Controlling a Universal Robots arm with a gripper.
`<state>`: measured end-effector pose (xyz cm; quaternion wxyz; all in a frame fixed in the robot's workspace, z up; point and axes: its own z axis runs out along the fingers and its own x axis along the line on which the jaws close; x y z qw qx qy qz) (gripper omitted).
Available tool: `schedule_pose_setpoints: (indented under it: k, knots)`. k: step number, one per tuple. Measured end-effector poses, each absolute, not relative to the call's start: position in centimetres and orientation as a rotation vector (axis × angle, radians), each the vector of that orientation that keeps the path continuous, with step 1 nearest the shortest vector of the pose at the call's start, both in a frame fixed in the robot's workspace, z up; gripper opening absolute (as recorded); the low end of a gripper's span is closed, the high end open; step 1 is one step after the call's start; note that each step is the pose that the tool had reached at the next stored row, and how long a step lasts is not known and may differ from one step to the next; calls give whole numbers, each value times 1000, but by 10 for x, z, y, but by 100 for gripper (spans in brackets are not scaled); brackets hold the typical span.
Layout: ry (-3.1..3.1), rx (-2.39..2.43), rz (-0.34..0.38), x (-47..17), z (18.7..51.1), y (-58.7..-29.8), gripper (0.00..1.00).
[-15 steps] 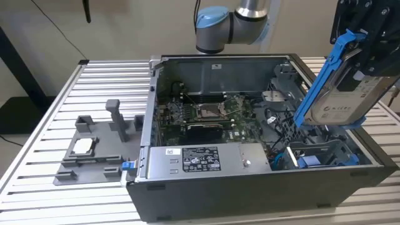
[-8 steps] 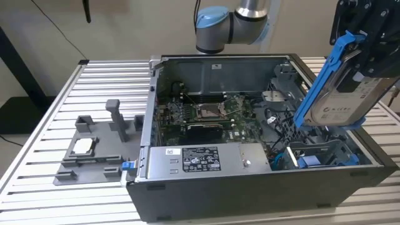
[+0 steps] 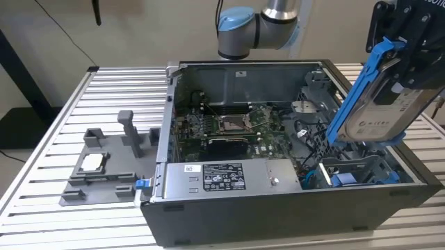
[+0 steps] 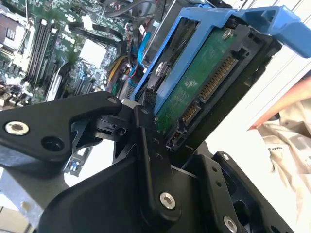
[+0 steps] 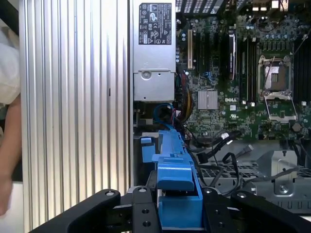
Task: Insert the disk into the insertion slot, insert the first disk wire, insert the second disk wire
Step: 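Insert the disk into the insertion slot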
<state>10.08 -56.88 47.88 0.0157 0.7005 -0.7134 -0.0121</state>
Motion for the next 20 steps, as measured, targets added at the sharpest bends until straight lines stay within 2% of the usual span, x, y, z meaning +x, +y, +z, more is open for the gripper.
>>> schedule_pose_setpoints:
  k: [20]
  knots:
    - [-2227,2187,-38,101,463,-569,33]
